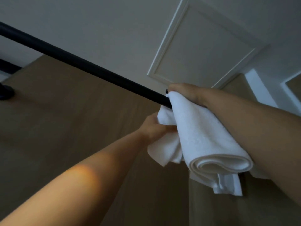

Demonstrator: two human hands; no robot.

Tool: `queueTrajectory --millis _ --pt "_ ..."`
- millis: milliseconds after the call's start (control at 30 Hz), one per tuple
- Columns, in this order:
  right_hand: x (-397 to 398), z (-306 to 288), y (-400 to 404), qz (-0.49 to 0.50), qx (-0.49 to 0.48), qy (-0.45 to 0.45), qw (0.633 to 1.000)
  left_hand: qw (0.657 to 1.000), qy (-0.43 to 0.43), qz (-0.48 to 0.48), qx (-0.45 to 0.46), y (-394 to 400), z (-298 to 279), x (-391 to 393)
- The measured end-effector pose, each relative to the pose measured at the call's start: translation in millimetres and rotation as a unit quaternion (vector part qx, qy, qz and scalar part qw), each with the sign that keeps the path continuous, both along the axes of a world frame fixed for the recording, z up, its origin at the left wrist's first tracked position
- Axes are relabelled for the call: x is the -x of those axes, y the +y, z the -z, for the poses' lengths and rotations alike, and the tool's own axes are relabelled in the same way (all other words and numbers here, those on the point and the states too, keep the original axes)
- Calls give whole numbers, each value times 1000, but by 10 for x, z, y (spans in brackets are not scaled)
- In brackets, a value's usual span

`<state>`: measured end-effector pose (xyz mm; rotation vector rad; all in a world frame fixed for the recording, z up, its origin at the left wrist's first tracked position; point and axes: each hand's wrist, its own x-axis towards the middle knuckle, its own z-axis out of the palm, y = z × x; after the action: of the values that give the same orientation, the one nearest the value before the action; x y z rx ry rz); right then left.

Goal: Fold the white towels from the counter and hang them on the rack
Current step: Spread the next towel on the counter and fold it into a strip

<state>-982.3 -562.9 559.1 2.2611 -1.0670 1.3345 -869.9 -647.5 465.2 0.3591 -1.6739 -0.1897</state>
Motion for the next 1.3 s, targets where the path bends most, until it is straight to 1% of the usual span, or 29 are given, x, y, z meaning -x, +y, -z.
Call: queueTrajectory --millis 67,133,200,267,333,400,467,500,567,633,667,700,767,833,933,1067,1133,1200,1233,1300 --pt "-30 103 54 59 46 21 997 999 45 0 8 -63 47 -1" --pt "4 274 103 106 96 78 987 995 92 -10 27 -133 108 14" --pt "99 549 200 134 138 133 972 994 104 -7 42 -153 172 23" --pt "219 862 331 114 149 149 971 994 93 46 16 -137 211 3" --pt "369 1146 455 97 126 151 976 985 82 145 -44 -103 241 -32" --pt "482 1392 532 119 108 167 973 965 77 230 -99 -99 292 -92" --pt "564 1572 509 171 135 181 959 942 61 308 -117 -132 365 -140" --pt "589 1642 470 189 171 181 950 931 59 340 -121 -147 424 -138" --pt "624 1734 358 204 277 173 923 905 77 395 -134 -193 567 -98" --pt "673 1762 241 206 368 170 891 875 114 447 -147 -274 694 -5" --pt "698 1768 205 201 396 165 881 860 135 467 -152 -320 749 51" --pt "713 1769 201 192 415 155 876 852 157 474 -158 -360 790 113" --pt "734 1740 270 159 444 124 873 847 195 464 -174 -393 831 227" --pt "756 1672 379 116 456 93 878 841 234 445 -201 -387 835 300" --pt "807 1540 509 83 462 71 880 835 286 408 -235 -390 829 314" --pt "840 1426 586 72 450 63 888 841 290 376 -262 -428 884 333" --pt "844 1391 590 70 443 66 891 838 309 357 -275 -459 926 361" --pt "839 1365 588 63 427 71 899 829 321 366 -274 -477 982 399" --pt "832 1355 590 60 417 74 904 822 323 385 -268 -473 1013 431" --pt "825 1337 595 51 404 76 910 796 330 444 -247 -448 1070 514"
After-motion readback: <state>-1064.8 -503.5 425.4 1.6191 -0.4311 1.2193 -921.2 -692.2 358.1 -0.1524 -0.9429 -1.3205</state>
